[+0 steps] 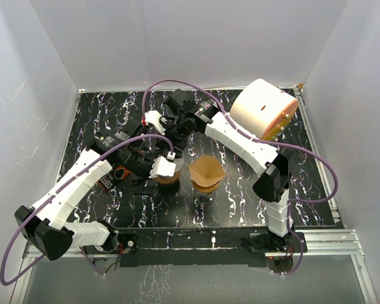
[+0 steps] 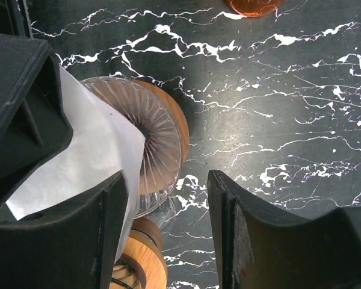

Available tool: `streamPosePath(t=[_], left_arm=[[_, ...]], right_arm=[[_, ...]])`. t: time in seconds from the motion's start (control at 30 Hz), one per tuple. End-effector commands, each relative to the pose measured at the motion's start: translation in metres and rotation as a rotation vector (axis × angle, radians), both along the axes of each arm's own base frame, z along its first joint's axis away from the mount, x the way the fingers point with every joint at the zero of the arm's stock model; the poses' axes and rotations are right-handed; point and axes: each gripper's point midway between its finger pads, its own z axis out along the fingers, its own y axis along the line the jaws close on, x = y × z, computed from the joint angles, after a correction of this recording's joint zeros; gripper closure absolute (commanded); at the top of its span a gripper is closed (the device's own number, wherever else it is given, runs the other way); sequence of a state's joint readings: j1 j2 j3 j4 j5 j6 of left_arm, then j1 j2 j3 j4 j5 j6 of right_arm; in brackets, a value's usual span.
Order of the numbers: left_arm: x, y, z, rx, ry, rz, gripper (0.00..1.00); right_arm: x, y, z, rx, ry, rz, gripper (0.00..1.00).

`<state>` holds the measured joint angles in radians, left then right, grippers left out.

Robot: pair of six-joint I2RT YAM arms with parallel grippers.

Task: Place the coffee filter in the dripper
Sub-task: Place the coffee filter in the coffee dripper.

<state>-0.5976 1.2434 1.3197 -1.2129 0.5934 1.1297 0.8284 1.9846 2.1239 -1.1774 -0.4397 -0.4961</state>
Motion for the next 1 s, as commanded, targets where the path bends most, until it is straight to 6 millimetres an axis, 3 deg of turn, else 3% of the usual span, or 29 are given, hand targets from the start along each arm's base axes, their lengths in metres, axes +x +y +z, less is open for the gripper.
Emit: streamPosePath(t=[0.0, 0.47, 0.97], left_arm=[[-0.016, -0.005, 0.001, -0.058, 0.054, -0.046, 0.07], [-0.022, -0.005, -0.012, -0.062, 0.086, -0.050, 0.08], [-0.008, -0.010, -0.016, -0.056, 0.069, 0.005, 0.03]], right_arm=[[0.003, 0.000, 0.009, 0.019, -0.042, -0.006, 0.48], [0.016, -0.004, -0.008, -0.032, -0.066, -0.079, 0.52], [0.001, -0.006, -0.009, -0.019, -0.030, -0.015, 0.50]])
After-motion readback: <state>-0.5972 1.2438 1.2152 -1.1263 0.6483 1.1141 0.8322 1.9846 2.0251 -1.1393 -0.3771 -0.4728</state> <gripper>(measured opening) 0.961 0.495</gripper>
